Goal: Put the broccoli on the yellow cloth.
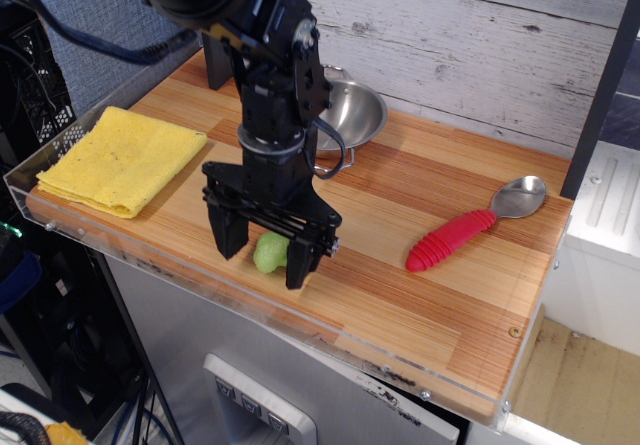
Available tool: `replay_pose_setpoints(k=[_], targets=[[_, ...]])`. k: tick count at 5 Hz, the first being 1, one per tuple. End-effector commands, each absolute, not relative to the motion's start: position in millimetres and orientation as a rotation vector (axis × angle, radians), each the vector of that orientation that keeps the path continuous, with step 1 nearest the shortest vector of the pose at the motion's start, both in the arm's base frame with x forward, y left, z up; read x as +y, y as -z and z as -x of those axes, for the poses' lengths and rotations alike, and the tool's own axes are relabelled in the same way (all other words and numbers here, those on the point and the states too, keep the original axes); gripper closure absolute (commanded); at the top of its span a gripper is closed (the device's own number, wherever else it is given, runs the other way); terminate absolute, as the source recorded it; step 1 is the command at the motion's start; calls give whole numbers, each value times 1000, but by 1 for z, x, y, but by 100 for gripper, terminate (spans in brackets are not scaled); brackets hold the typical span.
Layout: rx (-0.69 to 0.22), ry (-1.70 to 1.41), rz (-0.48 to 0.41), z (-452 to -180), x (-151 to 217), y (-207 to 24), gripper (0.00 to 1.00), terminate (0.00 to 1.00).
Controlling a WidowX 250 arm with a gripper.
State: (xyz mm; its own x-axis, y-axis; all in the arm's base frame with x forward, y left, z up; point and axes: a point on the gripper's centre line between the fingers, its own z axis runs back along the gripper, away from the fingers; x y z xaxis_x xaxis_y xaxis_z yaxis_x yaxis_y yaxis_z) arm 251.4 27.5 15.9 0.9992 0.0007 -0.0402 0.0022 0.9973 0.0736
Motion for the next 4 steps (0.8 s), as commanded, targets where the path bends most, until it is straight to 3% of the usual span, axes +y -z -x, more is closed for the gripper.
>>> replay_pose_setpoints(k=[1, 2, 4], targets=[[38, -11, -45, -253, 31, -12, 0, 0], [38, -10, -39, -253, 29, -12, 100, 0], [39, -4, -49, -250, 28, -12, 100, 0]])
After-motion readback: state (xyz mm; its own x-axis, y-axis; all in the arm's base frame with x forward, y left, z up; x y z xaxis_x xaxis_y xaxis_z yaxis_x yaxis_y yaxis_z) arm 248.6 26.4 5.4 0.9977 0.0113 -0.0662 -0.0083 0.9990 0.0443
